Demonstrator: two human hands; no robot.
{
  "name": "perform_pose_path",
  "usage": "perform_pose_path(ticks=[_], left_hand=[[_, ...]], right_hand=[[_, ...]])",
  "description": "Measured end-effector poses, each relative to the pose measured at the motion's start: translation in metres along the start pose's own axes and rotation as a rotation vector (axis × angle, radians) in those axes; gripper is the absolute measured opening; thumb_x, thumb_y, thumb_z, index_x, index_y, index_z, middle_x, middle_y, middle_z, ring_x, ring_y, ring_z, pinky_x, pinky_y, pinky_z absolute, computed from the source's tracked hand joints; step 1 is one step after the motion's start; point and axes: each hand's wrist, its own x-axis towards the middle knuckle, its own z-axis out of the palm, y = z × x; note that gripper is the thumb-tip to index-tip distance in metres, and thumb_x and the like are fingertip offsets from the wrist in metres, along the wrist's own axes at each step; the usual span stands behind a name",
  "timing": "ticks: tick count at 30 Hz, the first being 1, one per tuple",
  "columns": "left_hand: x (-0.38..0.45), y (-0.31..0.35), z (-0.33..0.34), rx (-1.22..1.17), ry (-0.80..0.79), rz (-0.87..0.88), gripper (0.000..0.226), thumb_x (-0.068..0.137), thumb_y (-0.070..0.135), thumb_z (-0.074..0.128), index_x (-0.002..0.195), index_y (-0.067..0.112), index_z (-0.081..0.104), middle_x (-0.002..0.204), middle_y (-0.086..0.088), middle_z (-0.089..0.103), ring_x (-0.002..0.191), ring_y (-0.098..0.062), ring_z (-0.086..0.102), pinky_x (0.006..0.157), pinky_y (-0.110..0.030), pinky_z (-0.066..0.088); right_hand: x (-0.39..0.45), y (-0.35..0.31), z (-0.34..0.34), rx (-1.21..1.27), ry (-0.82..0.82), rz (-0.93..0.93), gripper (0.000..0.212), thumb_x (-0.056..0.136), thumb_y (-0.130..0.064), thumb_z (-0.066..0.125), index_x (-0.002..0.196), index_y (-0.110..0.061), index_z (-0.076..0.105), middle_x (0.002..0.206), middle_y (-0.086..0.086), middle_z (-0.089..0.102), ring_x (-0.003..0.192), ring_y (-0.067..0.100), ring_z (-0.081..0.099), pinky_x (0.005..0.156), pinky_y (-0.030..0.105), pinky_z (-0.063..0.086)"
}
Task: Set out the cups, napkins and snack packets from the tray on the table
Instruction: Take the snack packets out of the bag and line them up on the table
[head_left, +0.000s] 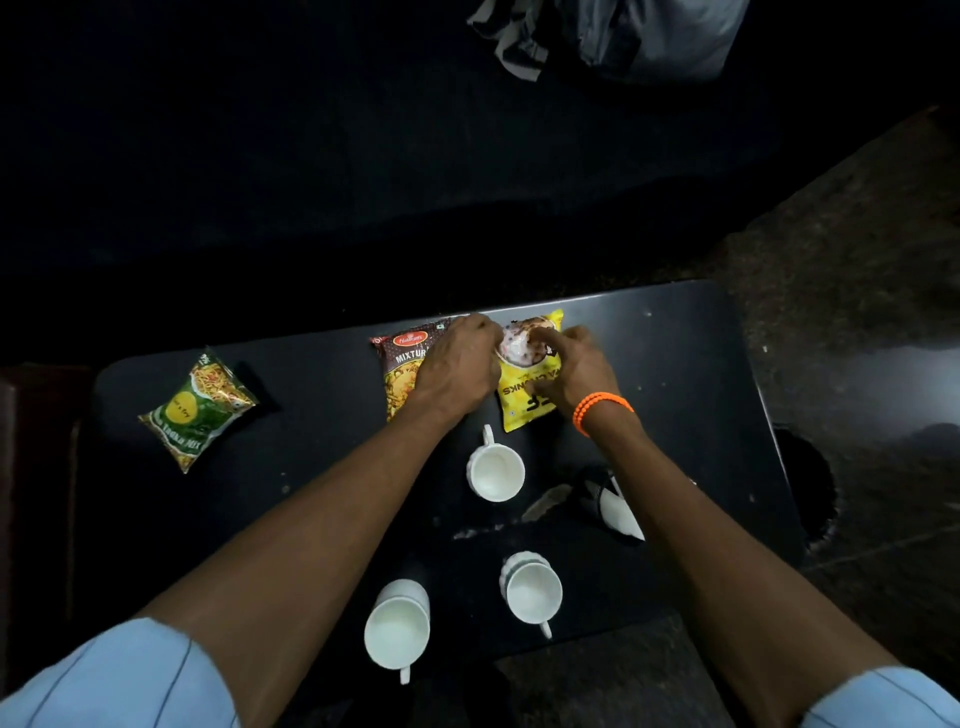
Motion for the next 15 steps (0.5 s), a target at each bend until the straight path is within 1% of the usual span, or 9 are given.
perform_pose_path(ticks=[4,8,10,12,15], left_hand=[[-0.011,-0.011,-0.009,-0.076,0.058,-0.012,0.031,0.095,0.014,0.062,0.125,0.007,0.069,0.133,-0.009,0.061,0.124,-0.027,0.056,0.104,-0.039,0.047],[-0.037,-0.044,-0.029,-0.128,0.158,-0.068,0.029,0.095,0.017,0.067,0.122,0.007,0.072,0.130,-0.009,0.063,0.121,-0.025,0.058,0.100,-0.038,0.049],[-0.054,-0.067,-0.044,-0.106,0.244,-0.110,0.028,0.095,0.017,0.068,0.121,0.008,0.073,0.126,-0.009,0.065,0.119,-0.026,0.058,0.098,-0.037,0.048],[-0.074,-0.094,-0.063,-0.058,0.354,-0.165,0.029,0.095,0.016,0.067,0.122,0.009,0.072,0.125,-0.011,0.065,0.119,-0.028,0.058,0.099,-0.038,0.046],[-0.106,-0.139,-0.090,0.018,0.531,-0.250,0.031,0.094,0.015,0.067,0.124,0.009,0.071,0.124,-0.014,0.065,0.119,-0.034,0.059,0.102,-0.044,0.045]], right_hand=[[0.000,-0.003,0.004,0.048,0.037,0.045,0.070,0.072,-0.023,0.089,0.135,-0.027,0.060,0.134,0.013,0.052,0.120,0.037,0.056,0.102,0.043,0.051],[0.000,-0.005,0.005,0.066,0.070,0.094,0.072,0.073,-0.028,0.089,0.137,-0.026,0.059,0.135,0.014,0.051,0.119,0.037,0.057,0.102,0.043,0.051],[0.000,-0.005,0.005,0.057,0.064,0.093,0.072,0.072,-0.027,0.090,0.137,-0.026,0.059,0.135,0.014,0.050,0.120,0.037,0.056,0.103,0.043,0.049],[0.002,-0.007,0.001,0.040,0.048,0.105,0.073,0.072,-0.025,0.090,0.138,-0.025,0.058,0.136,0.014,0.050,0.122,0.037,0.055,0.105,0.043,0.048],[0.002,-0.023,-0.007,0.012,0.042,0.156,0.080,0.071,-0.026,0.091,0.142,-0.024,0.054,0.140,0.018,0.049,0.127,0.040,0.052,0.109,0.045,0.046]])
